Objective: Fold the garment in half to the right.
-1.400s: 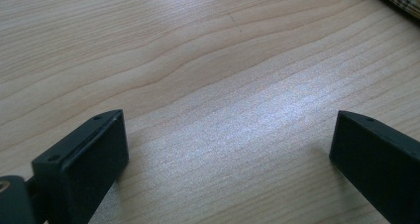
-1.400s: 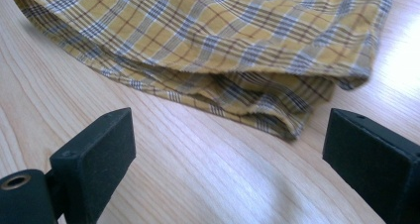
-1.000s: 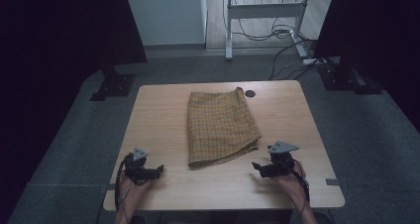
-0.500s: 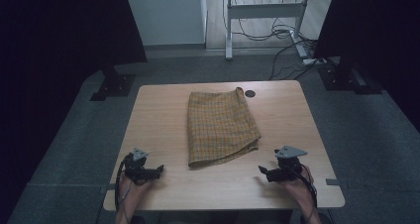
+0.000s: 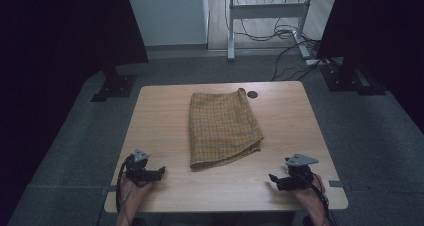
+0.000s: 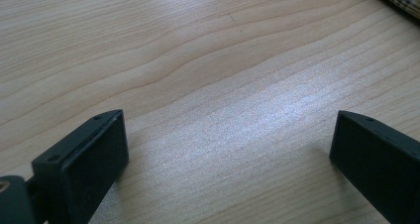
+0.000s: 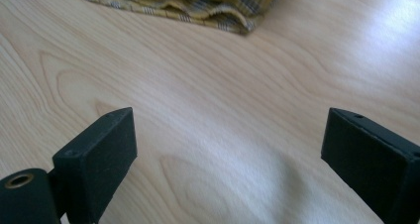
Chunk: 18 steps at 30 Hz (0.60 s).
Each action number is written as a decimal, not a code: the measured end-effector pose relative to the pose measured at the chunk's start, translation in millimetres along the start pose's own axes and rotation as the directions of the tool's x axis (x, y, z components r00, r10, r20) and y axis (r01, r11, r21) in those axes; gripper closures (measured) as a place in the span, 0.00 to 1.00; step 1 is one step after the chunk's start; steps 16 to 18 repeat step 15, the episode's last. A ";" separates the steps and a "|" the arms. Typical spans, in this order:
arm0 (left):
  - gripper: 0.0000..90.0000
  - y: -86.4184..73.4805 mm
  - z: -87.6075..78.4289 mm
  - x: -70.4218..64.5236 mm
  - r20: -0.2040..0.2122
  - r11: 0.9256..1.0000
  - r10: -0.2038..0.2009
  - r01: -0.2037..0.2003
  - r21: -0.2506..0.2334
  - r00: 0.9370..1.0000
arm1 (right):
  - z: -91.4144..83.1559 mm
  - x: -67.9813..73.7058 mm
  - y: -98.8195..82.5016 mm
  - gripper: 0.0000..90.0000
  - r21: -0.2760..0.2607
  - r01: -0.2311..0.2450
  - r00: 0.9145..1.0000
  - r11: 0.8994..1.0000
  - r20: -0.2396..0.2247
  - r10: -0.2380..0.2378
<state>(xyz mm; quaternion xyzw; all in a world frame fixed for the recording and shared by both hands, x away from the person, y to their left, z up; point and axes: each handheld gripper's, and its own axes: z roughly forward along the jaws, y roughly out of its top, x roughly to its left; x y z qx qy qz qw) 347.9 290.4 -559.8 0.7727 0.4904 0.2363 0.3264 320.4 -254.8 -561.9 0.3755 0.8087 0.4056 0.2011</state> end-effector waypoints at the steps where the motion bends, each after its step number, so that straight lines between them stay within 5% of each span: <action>1: 0.02 0.0 0.0 -0.1 0.000 1.000 -0.001 0.001 0.000 1.000 | -0.7 -0.6 -2.0 0.07 0.002 -0.002 1.000 1.000 0.003 0.002; 18: 0.02 -0.1 0.0 -0.2 -0.001 1.000 -0.001 0.001 0.000 1.000 | -4.6 -3.6 -21.1 0.07 0.075 -0.033 0.999 0.997 0.035 0.030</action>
